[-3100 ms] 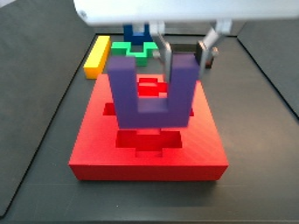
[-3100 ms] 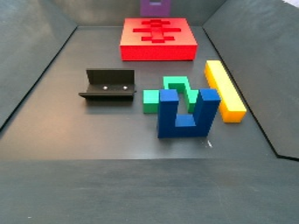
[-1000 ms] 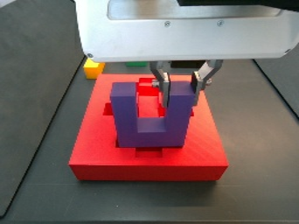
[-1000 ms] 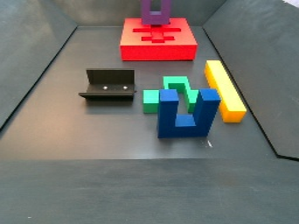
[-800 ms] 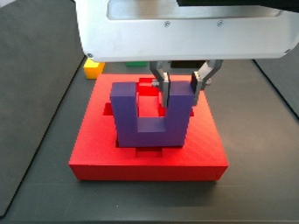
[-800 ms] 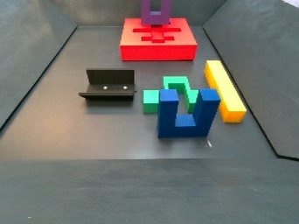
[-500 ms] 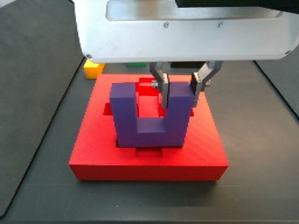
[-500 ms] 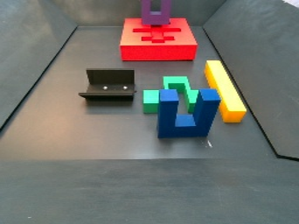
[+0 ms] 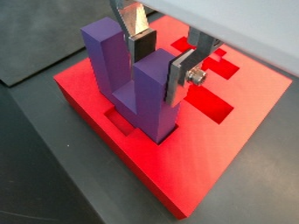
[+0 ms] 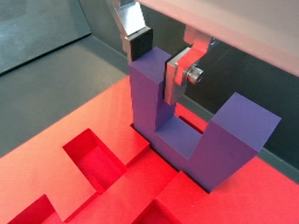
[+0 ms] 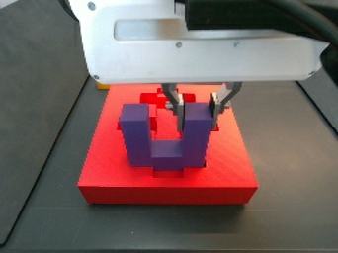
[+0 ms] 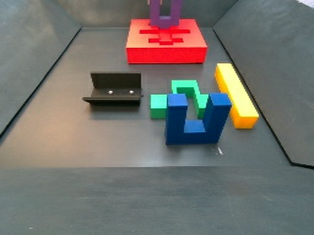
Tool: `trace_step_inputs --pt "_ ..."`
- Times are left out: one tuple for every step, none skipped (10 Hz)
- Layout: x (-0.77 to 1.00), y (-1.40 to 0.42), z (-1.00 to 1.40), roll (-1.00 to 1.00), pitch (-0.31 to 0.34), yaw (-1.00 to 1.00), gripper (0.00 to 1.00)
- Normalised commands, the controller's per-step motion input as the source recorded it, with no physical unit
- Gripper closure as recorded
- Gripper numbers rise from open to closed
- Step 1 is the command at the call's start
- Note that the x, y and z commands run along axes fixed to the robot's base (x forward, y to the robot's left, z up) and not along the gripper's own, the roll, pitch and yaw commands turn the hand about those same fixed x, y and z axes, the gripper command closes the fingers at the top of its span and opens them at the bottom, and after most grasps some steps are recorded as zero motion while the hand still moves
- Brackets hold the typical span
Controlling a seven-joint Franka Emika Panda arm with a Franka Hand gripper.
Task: Pick up the purple object. Move up. Move to above the board. Insert the purple object.
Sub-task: Insert the purple object.
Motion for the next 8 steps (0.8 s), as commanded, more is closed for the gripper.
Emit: trace_step_inputs --pt "0.31 0.00 -0.83 0.00 -0.153 0.00 1.00" --pt "0.36 -0.01 -0.94 0.01 -0.133 0.00 1.00" --pt "0.42 -0.01 -0.94 0.01 -0.126 0.00 1.00" --pt "0.41 -0.03 -0.91 0.04 -0.107 0.00 1.00" --pt "0.24 -0.09 -0.80 0.09 -0.061 0.00 1.00" --pt "0.02 -0.10 -0.51 0.07 -0.029 0.00 1.00" --pt "0.00 0.00 0.00 0.03 0.000 0.00 1.00" --pt "0.00 0.02 -0.01 0.07 0.000 0.00 1.00"
